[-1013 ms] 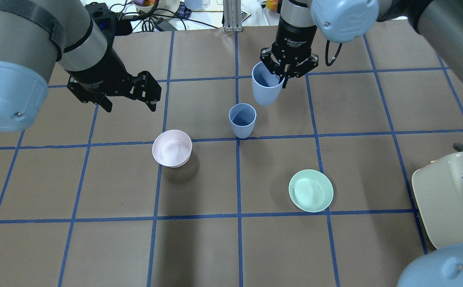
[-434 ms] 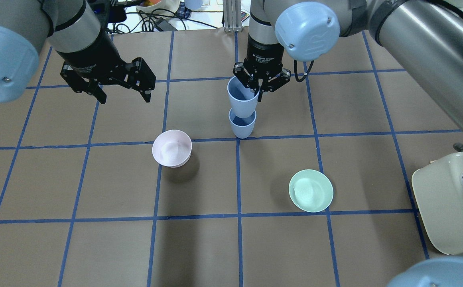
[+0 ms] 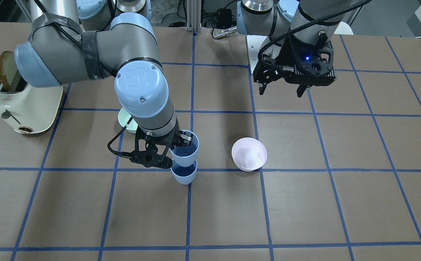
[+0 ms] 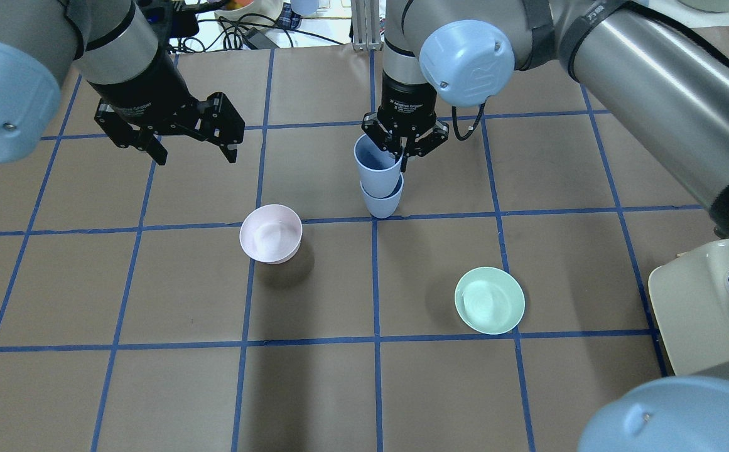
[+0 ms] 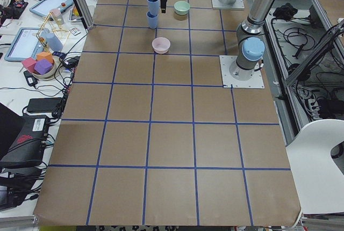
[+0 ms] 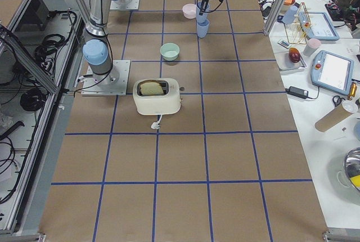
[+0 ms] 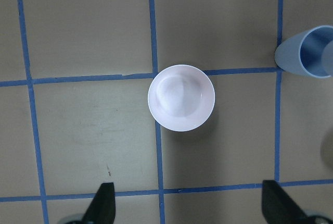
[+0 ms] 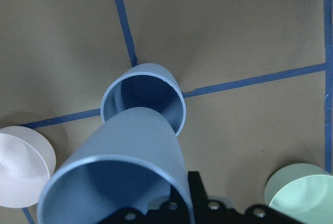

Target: Stack blue cups with both arms

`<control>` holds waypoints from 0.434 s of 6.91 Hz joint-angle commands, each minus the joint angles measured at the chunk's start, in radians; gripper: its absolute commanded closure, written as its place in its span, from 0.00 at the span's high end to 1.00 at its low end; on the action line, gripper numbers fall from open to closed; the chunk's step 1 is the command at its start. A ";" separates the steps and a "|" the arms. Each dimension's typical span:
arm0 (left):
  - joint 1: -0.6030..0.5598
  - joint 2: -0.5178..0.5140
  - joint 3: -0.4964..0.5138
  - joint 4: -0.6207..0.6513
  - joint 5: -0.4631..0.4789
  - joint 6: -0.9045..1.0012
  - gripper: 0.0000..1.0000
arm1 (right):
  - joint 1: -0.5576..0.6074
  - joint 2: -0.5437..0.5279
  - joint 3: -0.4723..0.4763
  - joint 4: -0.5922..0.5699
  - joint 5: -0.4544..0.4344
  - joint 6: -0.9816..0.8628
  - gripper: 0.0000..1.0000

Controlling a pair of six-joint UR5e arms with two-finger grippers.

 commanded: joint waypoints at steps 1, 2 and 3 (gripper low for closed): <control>0.000 0.002 0.000 0.001 0.000 0.000 1.00 | 0.001 0.012 0.001 -0.010 0.000 -0.004 0.00; 0.000 0.001 0.000 0.001 0.000 0.000 1.00 | 0.001 0.024 0.002 -0.038 0.000 0.001 0.00; 0.000 0.002 0.000 -0.001 0.000 0.000 1.00 | 0.001 0.030 0.002 -0.041 0.000 -0.001 0.00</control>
